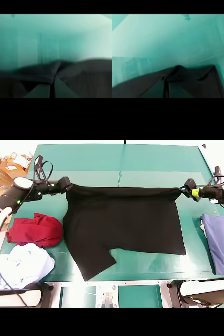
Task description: Fold the shirts.
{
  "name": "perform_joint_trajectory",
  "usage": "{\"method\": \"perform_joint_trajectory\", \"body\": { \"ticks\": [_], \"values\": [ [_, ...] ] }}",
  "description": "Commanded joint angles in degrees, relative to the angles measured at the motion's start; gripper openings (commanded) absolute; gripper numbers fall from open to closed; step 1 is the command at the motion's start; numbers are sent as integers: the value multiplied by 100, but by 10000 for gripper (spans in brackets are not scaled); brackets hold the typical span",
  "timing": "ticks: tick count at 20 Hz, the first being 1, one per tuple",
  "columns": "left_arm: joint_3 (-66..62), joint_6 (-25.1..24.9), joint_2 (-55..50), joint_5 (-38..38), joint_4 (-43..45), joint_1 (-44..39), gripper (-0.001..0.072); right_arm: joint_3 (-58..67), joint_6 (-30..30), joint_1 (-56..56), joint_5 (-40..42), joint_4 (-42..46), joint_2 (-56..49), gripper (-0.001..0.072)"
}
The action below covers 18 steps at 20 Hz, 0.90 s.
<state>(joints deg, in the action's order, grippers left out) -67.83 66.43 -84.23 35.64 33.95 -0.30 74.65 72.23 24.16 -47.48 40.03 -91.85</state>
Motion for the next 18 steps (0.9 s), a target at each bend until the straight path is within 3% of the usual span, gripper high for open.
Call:
{"method": "perform_joint_trajectory", "body": {
  "ticks": [1,7,12,14,18],
  "values": [
    [-767,-87,-713,-568,-179,4,24,1128,-109,-15,-238,-363,-1058,19],
    [-1895,-44,-1106,-608,-203,4,24,2518,-90,-98,-249,-623,-1624,19],
    [-1976,-31,-1187,-354,20,7,24,2767,-87,-195,-402,-588,-1812,19],
    [-1891,214,-1231,22,562,4,24,2743,0,-155,-892,-48,-1832,18],
    [-1709,1196,-1362,1019,2411,7,24,2651,522,90,-2087,1460,-1825,16]
  ]
}}
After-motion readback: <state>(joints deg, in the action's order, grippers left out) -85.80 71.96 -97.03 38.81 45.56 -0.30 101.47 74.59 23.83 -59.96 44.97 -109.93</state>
